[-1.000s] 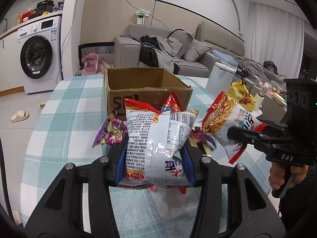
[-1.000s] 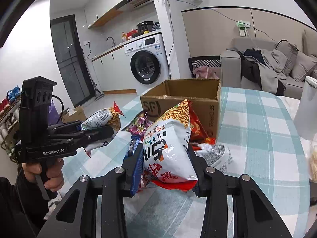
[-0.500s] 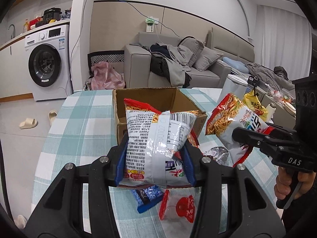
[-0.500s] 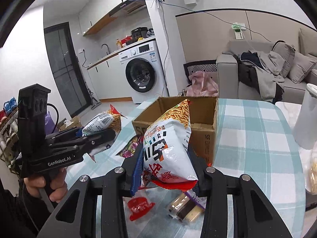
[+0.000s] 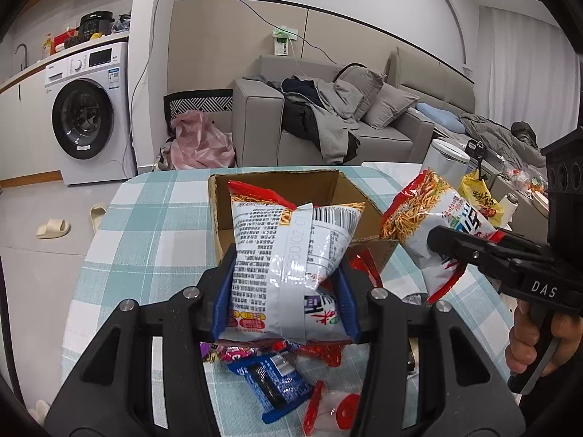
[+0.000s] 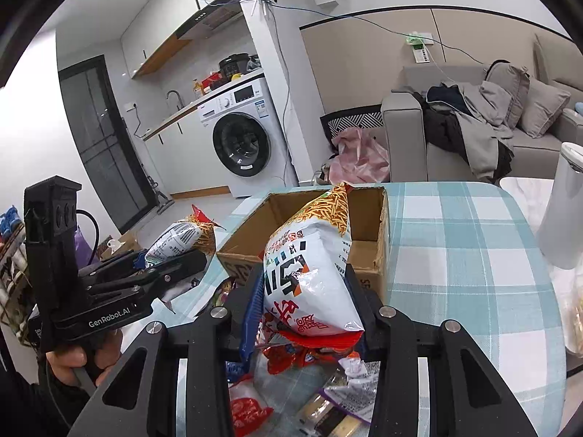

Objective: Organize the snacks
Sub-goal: 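Lift both held white bags and carry them over the cardboard box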

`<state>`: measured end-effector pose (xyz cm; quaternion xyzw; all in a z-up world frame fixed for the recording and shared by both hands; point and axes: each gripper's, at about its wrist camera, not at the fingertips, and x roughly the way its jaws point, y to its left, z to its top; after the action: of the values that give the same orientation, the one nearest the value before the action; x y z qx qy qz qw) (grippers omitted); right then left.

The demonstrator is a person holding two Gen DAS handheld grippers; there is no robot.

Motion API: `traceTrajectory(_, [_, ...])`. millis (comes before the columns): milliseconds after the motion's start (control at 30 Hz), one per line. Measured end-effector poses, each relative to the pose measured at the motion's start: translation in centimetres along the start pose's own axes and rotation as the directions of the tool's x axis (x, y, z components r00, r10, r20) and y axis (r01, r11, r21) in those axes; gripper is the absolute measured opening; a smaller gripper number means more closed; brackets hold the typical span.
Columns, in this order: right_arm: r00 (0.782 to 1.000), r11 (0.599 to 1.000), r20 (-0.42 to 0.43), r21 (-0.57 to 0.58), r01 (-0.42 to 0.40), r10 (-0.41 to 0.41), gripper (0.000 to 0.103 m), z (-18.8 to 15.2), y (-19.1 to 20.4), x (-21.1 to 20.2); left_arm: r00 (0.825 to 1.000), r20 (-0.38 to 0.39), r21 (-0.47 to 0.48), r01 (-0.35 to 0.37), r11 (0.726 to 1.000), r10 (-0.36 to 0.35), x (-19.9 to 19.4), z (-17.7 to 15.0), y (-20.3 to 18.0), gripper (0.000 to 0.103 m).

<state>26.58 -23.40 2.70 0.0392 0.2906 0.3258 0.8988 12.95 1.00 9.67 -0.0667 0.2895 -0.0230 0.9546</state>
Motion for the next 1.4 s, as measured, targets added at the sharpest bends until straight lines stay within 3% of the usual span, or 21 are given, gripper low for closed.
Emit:
traceTrajectory(933, [1.0,0.994,-0.016,0.113,0.008,-0.007,0.041,3.8,-2.3,7.7,0.997,-0.065,-0.004,-0.039,0.999,0.039,10.6,3.3,2.3,0.045])
traceTrajectory(1400, [0.997,0.989,-0.055,0.138,0.061,-0.054,0.041,4.3,-3.4,11.4,0.992,-0.093,0.003,-0.082,0.997,0.082,14.8,4.3,2.4,0.046])
